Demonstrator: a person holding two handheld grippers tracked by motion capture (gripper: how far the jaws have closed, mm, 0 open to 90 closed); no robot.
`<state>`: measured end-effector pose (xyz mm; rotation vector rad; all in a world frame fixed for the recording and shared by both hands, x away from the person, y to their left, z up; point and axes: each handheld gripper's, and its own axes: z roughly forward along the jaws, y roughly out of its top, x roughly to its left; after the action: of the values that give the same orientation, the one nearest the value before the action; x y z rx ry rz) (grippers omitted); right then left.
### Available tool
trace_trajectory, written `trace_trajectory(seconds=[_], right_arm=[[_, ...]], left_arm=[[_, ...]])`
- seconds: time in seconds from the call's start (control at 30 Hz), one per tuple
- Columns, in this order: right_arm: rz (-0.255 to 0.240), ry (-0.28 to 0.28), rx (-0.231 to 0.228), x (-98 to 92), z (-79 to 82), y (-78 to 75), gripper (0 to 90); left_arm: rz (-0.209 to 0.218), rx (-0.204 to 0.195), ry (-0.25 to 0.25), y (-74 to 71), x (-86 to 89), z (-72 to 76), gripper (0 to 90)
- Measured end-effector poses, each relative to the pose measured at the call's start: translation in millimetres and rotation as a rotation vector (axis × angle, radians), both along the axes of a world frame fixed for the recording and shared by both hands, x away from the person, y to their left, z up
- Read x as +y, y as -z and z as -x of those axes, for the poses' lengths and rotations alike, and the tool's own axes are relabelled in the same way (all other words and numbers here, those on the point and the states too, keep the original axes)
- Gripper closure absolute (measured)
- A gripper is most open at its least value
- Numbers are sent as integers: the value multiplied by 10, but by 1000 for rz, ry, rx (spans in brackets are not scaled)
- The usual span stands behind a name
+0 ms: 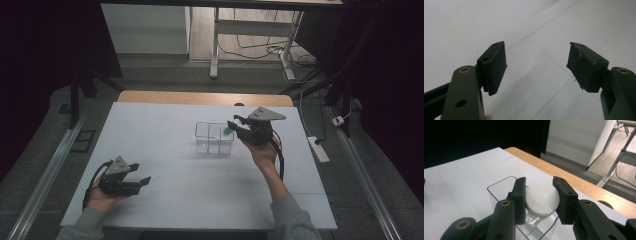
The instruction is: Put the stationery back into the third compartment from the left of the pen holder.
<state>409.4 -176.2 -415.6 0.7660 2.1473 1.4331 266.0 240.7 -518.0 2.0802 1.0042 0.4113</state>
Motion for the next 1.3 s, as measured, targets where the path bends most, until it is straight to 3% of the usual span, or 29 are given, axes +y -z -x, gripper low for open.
trace_trajectory(seconds=[0.37,0.47,0.77,1.13,1.3], right_arm=[[26,2,41,56,-85,64,630],[16,9,44,59,-90,68,541],[-3,0,39,31,-52,43,496],[2,-34,97,-16,-25,99,427],[4,-37,102,-85,2,108,396]], left_arm=[[-3,-2,1,0,-1,1,311],[-2,-3,4,-3,-3,5,311],[1,-3,4,-6,2,4,311],[-4,5,13,6,-11,-6,311],[6,13,10,11,-10,-32,311]])
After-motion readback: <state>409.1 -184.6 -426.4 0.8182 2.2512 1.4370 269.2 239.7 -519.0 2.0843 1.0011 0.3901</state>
